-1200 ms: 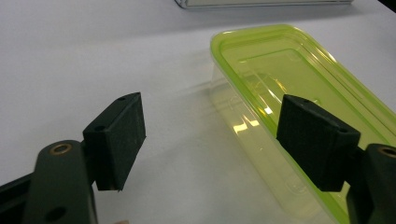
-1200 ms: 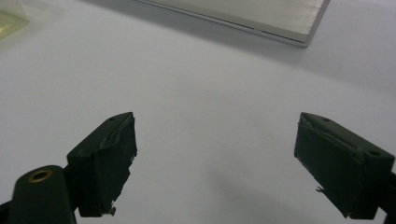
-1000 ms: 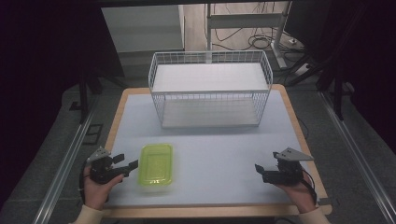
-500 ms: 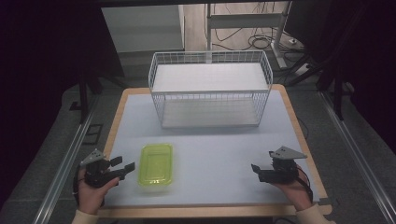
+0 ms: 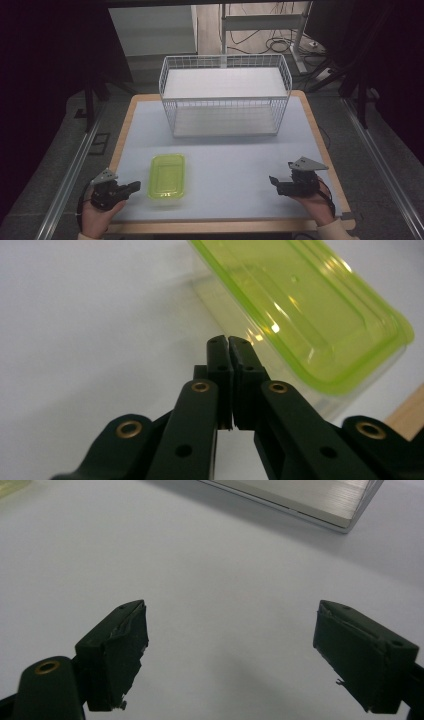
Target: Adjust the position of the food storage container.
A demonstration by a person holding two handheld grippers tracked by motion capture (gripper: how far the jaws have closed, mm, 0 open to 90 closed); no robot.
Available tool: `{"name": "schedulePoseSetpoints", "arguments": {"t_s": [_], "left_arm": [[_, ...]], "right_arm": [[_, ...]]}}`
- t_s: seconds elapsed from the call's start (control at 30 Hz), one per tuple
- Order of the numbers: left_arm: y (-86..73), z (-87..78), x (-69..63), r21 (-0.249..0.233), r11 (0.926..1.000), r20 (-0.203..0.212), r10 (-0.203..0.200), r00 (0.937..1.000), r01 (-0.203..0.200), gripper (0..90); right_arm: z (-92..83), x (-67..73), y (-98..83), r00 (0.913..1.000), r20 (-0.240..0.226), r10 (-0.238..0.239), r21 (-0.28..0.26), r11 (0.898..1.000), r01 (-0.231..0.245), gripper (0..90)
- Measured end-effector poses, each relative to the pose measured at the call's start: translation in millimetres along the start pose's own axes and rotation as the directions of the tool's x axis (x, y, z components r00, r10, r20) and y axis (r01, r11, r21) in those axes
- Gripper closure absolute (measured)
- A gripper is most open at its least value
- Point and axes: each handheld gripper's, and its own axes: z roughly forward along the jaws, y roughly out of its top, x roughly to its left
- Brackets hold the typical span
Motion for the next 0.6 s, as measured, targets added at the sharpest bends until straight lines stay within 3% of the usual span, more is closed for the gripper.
{"name": "schedulePoseSetpoints", "arguments": {"t_s": [0.23, 0.4, 0.6], "left_arm": [[-8.7, 8.4, -7.4, 0.056, 0.9982, 0.016, 0.019, 0.9997, -0.02, 89.5], [-8.6, 15.5, -14.8, 0.091, 0.9949, 0.055, 0.039, 0.9978, -0.044, 89.7], [-8.1, 18.9, -19.3, 0.107, 0.9929, 0.08, 0.044, 0.9958, -0.052, 89.8]], "right_arm": [[0.7, 1.1, -0.2, 0.9999, 0.013, -0.005, 0.005, 1.0, 0.004, 14.9], [1.0, 3.2, 0.1, 0.9998, 0.014, -0.016, 0.008, 1.0, 0.016, 15.0], [1.6, 3.9, 0.1, 0.9996, 0.018, -0.024, 0.012, 1.0, 0.024, 15.0]]}}
